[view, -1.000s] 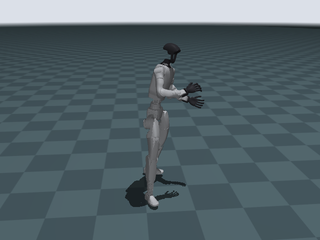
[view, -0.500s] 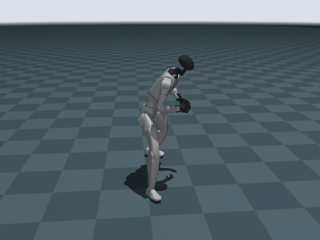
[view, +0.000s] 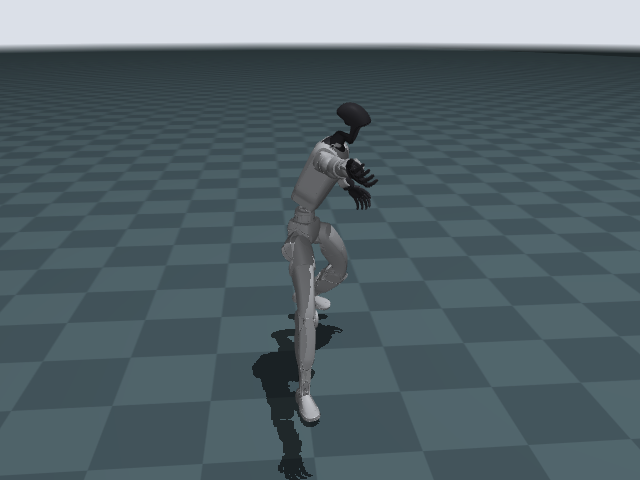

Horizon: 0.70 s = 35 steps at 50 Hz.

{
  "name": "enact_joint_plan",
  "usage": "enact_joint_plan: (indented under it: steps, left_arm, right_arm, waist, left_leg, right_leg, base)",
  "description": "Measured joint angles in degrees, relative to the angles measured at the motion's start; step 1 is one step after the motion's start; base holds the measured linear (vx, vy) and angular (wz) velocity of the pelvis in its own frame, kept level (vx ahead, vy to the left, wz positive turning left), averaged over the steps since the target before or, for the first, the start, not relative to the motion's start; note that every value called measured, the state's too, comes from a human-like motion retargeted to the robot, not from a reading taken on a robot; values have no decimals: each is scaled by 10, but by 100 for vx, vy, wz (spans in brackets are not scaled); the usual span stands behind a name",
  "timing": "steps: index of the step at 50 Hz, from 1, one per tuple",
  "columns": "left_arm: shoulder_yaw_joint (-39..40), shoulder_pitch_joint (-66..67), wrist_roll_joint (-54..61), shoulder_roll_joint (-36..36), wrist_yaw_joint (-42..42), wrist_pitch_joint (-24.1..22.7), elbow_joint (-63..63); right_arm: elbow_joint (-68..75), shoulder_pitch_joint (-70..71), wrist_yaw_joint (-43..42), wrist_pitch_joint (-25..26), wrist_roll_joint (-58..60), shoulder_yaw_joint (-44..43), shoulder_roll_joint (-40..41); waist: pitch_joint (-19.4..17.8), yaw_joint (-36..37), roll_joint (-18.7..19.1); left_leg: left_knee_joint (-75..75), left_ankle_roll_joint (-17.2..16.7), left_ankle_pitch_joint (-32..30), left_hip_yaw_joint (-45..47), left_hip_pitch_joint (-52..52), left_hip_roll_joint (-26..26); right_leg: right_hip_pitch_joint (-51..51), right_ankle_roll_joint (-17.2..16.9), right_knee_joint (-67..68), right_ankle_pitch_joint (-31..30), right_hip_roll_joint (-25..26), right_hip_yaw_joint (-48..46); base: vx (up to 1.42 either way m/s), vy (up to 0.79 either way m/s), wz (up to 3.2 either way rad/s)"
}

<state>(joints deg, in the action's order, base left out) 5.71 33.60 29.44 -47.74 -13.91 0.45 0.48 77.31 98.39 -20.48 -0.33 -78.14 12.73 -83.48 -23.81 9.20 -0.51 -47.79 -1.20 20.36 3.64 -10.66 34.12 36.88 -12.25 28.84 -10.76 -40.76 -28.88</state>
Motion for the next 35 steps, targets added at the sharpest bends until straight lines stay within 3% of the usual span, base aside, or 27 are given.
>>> enact_joint_plan:
  steps: [2, 4, 6, 10, 14, 17, 19, 24, 35]
  left_arm:
    - [-38, -27, 90, 98, -17, 8, 77]
    - [-101, -52, 173, 179, -47, 3, 129]
    - [-157, -61, 186, 215, -47, 0, 139]
    - [-187, -45, 53, 183, -6, -11, 90]
    - [-169, -14, 2, 143, 12, -19, 46]
    - [-165, -9, 34, 121, 30, -9, 33]
    - [-161, -18, 54, 103, 38, -1, 33]
    - [-162, -40, 31, 90, 44, 8, 41]
    - [-173, -81, 68, 115, 39, -7, 20]
  right_arm:
    - [-36, -13, -23, -37, -35, 50, 47]
    - [-106, -29, -37, -70, -60, 71, 93]
    - [-160, -44, -34, -78, -49, 82, 124]
    - [-178, -57, -28, -74, -22, 111, 147]
    - [-164, -43, -28, -62, -9, 122, 151]
    - [-167, -25, -18, -48, 8, 128, 147]
    - [-169, -13, -5, -40, 11, 145, 139]
    - [-166, 11, 12, -43, 7, 169, 126]
    - [-191, -36, 36, -51, -26, 168, 110]
  waist:
    - [-4, -19, 15]
    - [-9, -48, 28]
    - [-3, -69, 38]
    - [28, -79, 47]
    - [52, -85, 86]
    - [66, -93, 130]
    - [74, -92, 140]
    - [75, -103, 130]
    - [93, -127, 111]
  left_leg:
    - [35, -3, -34, -18, 14, -2]
    - [85, -15, -36, -42, 36, -45]
    - [125, -25, -33, -52, 44, -92]
    - [179, -27, -65, 41, 35, -142]
    - [226, -9, -134, 173, 33, -95]
    - [251, -26, -175, 133, 23, -53]
    - [263, -44, -184, 86, 19, -47]
    - [290, -54, -174, 25, 35, -106]
    - [292, -27, -123, 145, 16, -185]
  right_leg:
    - [31, 9, 88, 67, 12, 12]
    - [25, 1, 90, 88, 25, 7]
    - [7, -3, 48, 93, 48, -4]
    - [-28, -20, -53, 97, 94, -30]
    - [-25, -28, -53, 71, 155, 45]
    - [-18, -28, -11, 105, 223, 175]
    - [-28, -28, -9, 155, 249, 201]
    - [-89, -28, -59, 227, 227, 180]
    - [-158, 14, -138, 210, 214, 144]
  base:
    - [33, -78, -38]
    - [31, -64, -25]
    - [28, -56, -24]
    - [23, -52, -12]
    - [17, -54, 28]
    - [20, -50, 47]
    - [20, -38, 35]
    - [16, -15, 36]
    - [6, -9, 34]
